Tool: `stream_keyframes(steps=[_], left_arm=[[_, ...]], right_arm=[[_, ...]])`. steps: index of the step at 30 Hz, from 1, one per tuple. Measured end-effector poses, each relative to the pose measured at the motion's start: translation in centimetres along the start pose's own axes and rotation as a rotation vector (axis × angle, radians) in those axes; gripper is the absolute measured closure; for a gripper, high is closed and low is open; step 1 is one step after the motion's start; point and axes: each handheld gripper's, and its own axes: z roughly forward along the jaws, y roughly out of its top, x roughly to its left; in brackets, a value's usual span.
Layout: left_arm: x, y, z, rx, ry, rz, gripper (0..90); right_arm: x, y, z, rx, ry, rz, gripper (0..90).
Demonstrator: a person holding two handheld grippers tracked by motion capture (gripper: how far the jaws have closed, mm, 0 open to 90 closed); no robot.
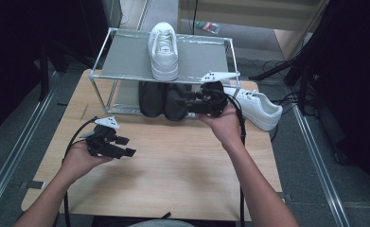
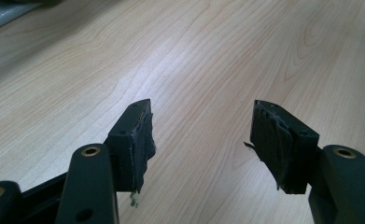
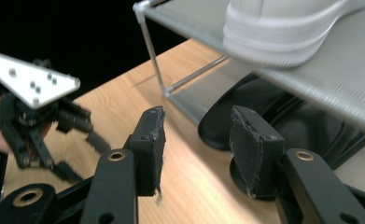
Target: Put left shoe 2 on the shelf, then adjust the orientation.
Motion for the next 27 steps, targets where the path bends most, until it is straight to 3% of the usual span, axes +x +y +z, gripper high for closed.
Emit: stream_keyframes(steps=[7,10,18,22,27], left_arm=[[0.0,0.0,0.0,0.006,0.004,0.000,39.8],[0.0,0.0,0.1,0.010,0.004,0.000,39.8],[0.1,0.1,0.2,0.014,0.005,0.008,39.8],[0.1,0.1,0.2,0.015,0.001,0.009,39.8],[0.1,0.1,0.2,0.017,-0.001,0.009,39.7]], right_arm=[[0.6,-2.8,0.3,0.051,0.030,-0.016,56.0],[-0.1,-4.5,0.3,0.089,0.059,-0.015,55.1],[-2.0,-6.9,-0.3,0.104,0.030,0.043,55.6],[-2.7,-8.0,-0.8,0.119,0.001,0.036,55.7],[-3.8,-9.0,-1.8,0.125,-0.017,0.063,55.4]])
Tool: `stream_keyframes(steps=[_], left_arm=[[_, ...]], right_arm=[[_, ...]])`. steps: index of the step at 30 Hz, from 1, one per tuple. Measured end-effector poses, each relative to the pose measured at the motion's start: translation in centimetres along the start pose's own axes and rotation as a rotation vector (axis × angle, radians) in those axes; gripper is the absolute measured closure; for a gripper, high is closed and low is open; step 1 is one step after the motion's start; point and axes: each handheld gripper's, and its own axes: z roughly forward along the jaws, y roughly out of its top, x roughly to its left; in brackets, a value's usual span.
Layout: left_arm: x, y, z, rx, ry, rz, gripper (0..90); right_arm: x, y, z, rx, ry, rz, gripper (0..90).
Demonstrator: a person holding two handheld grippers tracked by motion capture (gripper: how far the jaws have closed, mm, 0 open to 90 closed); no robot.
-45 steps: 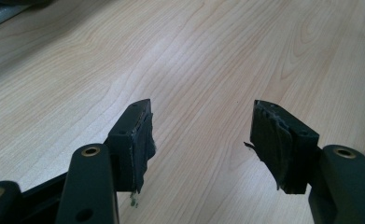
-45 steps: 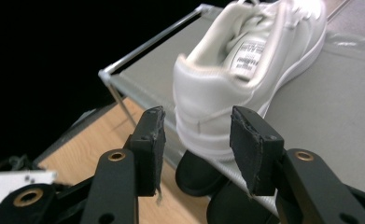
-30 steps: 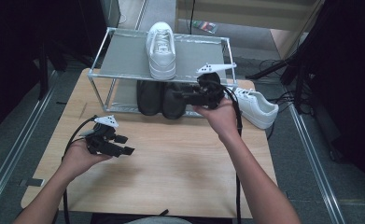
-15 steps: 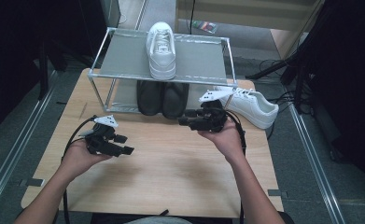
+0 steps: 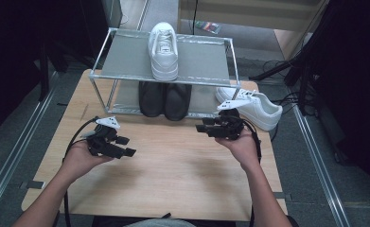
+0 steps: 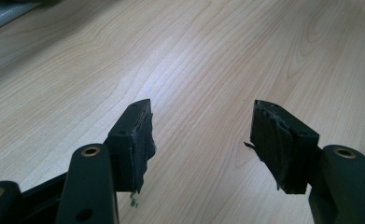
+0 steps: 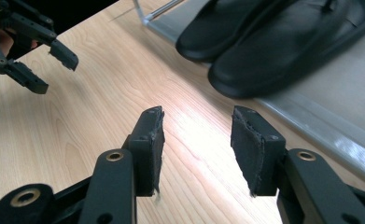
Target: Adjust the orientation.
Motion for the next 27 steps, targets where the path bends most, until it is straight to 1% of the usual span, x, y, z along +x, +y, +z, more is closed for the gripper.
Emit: stream_keyframes(steps=[3,7,10,11,12,14,17,21,24,25,26,27], left_arm=[[0.1,0.0,0.0,-0.002,0.000,-0.002,39.7],[0.1,0.0,0.0,0.003,0.000,-0.003,39.6],[0.0,0.0,0.0,-0.004,-0.002,-0.004,39.6],[0.0,0.0,0.0,-0.004,-0.002,-0.004,39.6],[0.0,0.1,-0.1,-0.008,-0.003,-0.003,39.6],[-0.1,0.1,-0.1,-0.008,-0.002,-0.002,39.6],[-0.2,0.1,0.0,-0.006,-0.002,-0.001,39.6],[-0.3,0.1,0.1,-0.003,-0.004,0.009,39.6],[-0.3,0.1,0.2,0.002,-0.008,0.009,39.5],[-0.3,0.1,0.2,0.002,-0.008,0.009,39.4],[-0.4,0.1,0.2,-0.003,-0.012,0.007,39.4],[-0.5,0.2,0.2,-0.002,-0.015,0.009,39.4]], right_arm=[[-0.8,-0.6,-0.9,-0.008,-0.028,0.024,55.4],[-1.7,-1.3,-2.3,-0.012,-0.068,0.026,55.7],[-2.9,-1.9,-3.5,-0.020,-0.107,0.050,56.3],[-2.9,-1.9,-3.5,-0.020,-0.107,0.050,56.3],[-3.4,-2.2,-4.0,-0.020,-0.120,0.069,56.5],[-4.0,-2.4,-4.3,-0.025,-0.133,0.076,56.5],[-5.2,-3.0,-4.8,-0.030,-0.155,0.107,56.8],[-6.5,-3.7,-5.3,-0.019,-0.182,0.121,56.9],[-7.6,-4.1,-5.6,-0.017,-0.202,0.134,57.0],[-7.6,-4.1,-5.6,-0.017,-0.202,0.134,57.0],[-8.6,-4.3,-6.2,-0.022,-0.219,0.154,57.0],[-9.1,-4.3,-6.6,-0.037,-0.223,0.165,57.1]])
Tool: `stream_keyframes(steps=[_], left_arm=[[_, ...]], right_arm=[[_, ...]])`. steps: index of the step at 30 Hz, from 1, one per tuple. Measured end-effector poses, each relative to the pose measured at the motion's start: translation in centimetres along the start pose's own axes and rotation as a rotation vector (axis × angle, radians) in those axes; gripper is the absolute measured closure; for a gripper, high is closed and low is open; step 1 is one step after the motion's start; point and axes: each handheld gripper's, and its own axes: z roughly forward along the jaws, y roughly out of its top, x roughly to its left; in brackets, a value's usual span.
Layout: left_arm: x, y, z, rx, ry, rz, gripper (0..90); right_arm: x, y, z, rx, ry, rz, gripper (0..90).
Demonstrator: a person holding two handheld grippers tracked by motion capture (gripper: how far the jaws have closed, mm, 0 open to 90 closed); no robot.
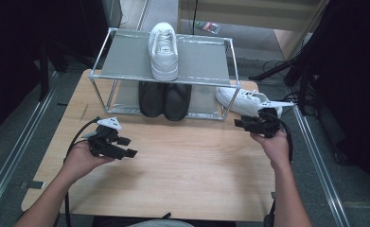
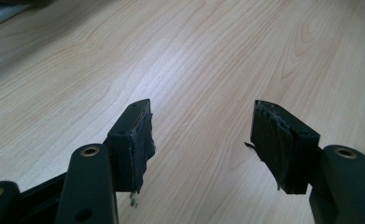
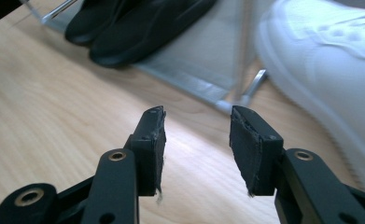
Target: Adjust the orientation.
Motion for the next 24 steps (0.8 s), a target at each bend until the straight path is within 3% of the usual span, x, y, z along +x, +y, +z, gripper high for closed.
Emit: stream_keyframes(steps=[4,5,6,11,17,24], left_arm=[[-0.2,0.1,0.0,0.000,-0.004,0.005,39.4],[-0.2,0.1,0.1,-0.003,-0.003,0.004,39.4],[-0.3,0.1,0.2,0.003,-0.005,0.006,39.4],[-0.4,0.0,0.3,0.008,-0.007,0.006,39.5],[-0.5,0.0,0.3,0.006,-0.007,0.004,39.4],[-0.4,-0.1,0.3,0.006,-0.012,0.008,39.4]], right_arm=[[-2.3,0.5,-1.3,-0.046,-0.038,0.029,58.8],[-2.3,0.5,-1.3,-0.046,-0.038,0.029,58.8],[-3.4,0.9,-1.9,-0.047,-0.059,0.034,59.1],[-5.9,1.7,-2.2,-0.040,-0.118,0.049,59.2],[-8.3,2.3,-1.1,-0.020,-0.162,0.094,59.2],[-9.7,2.1,1.2,0.007,-0.161,0.154,59.5]])
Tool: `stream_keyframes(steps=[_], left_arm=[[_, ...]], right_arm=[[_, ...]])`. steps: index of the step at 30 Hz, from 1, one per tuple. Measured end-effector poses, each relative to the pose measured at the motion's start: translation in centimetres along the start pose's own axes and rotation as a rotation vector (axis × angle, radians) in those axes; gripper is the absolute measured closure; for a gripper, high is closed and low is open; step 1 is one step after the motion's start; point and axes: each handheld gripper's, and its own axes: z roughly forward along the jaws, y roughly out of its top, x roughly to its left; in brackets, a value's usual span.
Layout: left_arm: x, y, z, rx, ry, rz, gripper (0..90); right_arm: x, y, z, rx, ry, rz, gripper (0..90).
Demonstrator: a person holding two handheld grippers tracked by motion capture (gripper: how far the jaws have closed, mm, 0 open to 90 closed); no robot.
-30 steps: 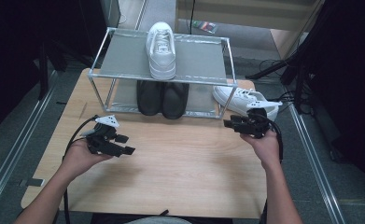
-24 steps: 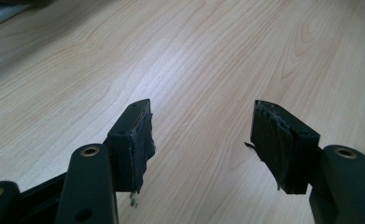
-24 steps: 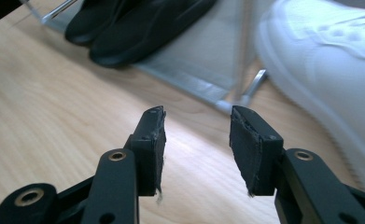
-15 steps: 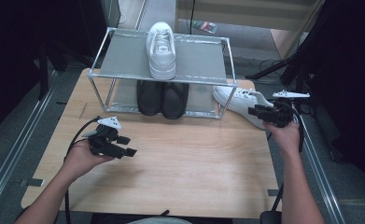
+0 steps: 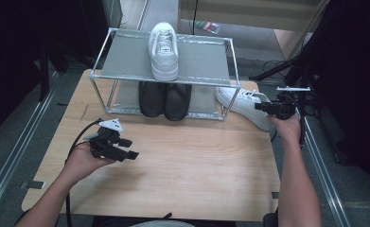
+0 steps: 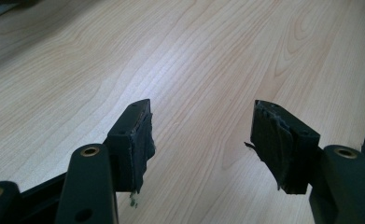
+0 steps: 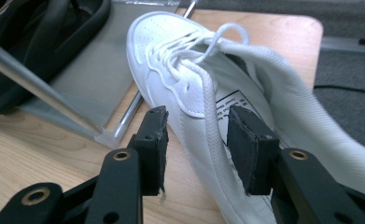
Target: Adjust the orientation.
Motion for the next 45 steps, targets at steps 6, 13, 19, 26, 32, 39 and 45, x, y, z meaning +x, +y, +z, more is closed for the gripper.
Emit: stream_keyframes(steps=[6,13,19,26,32,39,45], left_arm=[[0.1,0.0,0.0,0.002,-0.001,-0.002,39.4],[0.0,0.1,0.2,0.010,-0.003,0.003,39.4],[0.0,0.1,0.3,0.013,-0.005,0.003,39.4],[0.1,0.0,0.2,0.010,-0.004,-0.001,39.4],[0.2,0.0,0.2,0.010,-0.001,-0.002,39.4],[0.2,0.0,0.2,0.015,-0.003,-0.003,39.4],[0.2,0.0,0.2,0.002,-0.006,-0.009,39.4]], right_arm=[[0.0,0.0,1.6,0.021,0.006,0.044,60.2],[0.3,0.2,2.4,0.044,-0.017,0.035,61.0],[0.3,0.3,2.3,0.062,-0.017,0.020,68.4],[0.6,0.3,2.0,0.080,0.030,0.011,76.6],[1.1,0.4,1.8,0.105,0.050,0.048,79.5],[2.2,0.8,1.4,0.093,0.029,0.034,83.2],[2.4,1.0,0.2,0.060,0.034,0.066,84.3]])
